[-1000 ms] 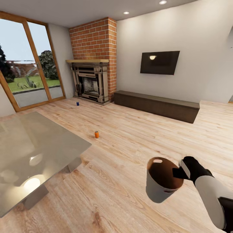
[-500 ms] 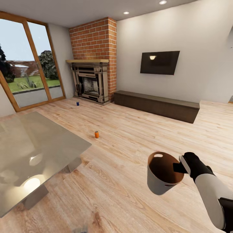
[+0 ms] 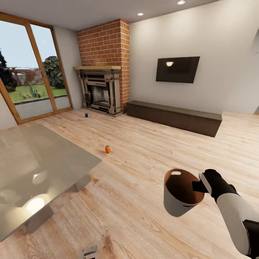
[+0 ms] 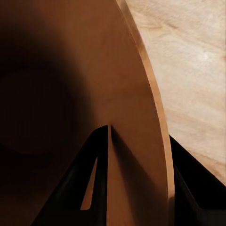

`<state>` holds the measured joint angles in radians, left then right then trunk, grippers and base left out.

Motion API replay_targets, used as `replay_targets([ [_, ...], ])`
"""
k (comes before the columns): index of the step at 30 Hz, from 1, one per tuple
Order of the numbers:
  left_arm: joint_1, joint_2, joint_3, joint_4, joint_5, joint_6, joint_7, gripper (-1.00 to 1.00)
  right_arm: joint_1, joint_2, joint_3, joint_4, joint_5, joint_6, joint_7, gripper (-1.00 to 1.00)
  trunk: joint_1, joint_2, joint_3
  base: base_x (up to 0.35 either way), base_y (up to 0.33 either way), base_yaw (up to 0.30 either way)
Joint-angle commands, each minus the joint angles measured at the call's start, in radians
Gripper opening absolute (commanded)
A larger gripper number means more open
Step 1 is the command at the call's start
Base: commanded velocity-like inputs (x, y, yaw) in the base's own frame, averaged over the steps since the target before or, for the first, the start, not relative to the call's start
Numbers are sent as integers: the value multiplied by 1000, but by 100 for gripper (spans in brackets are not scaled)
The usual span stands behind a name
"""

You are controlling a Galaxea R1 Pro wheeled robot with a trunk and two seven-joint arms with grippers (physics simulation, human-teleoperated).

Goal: Put the three can of soda from the living room inside the tash can in the kitchen.

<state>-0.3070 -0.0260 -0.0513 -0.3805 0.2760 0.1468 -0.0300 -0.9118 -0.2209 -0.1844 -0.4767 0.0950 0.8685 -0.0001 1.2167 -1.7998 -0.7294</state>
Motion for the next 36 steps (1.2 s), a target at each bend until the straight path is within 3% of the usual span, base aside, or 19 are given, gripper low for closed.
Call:
replay_targets([
  [1, 0, 0, 0, 1, 0, -1, 0, 100, -1, 0, -1, 0, -9, 0, 5, -100, 4, -7, -3, 0, 0, 0],
  [11, 0, 0, -1, 3, -1, -3, -2, 100, -1, -2, -3, -3, -12, 5, 6, -100, 42, -77, -34, 0, 0, 0],
  [18, 0, 1, -1, 2, -1, -3, -2, 100, 0, -4, -5, -37, -14, 70, 10, -100, 69, -126, -56, 0, 0, 0],
  [36, 0, 1, -1, 8, 0, -3, -4, 100, 1, -1, -1, -47, -14, 79, 10, -100, 138, -252, -113, 0, 0, 0],
])
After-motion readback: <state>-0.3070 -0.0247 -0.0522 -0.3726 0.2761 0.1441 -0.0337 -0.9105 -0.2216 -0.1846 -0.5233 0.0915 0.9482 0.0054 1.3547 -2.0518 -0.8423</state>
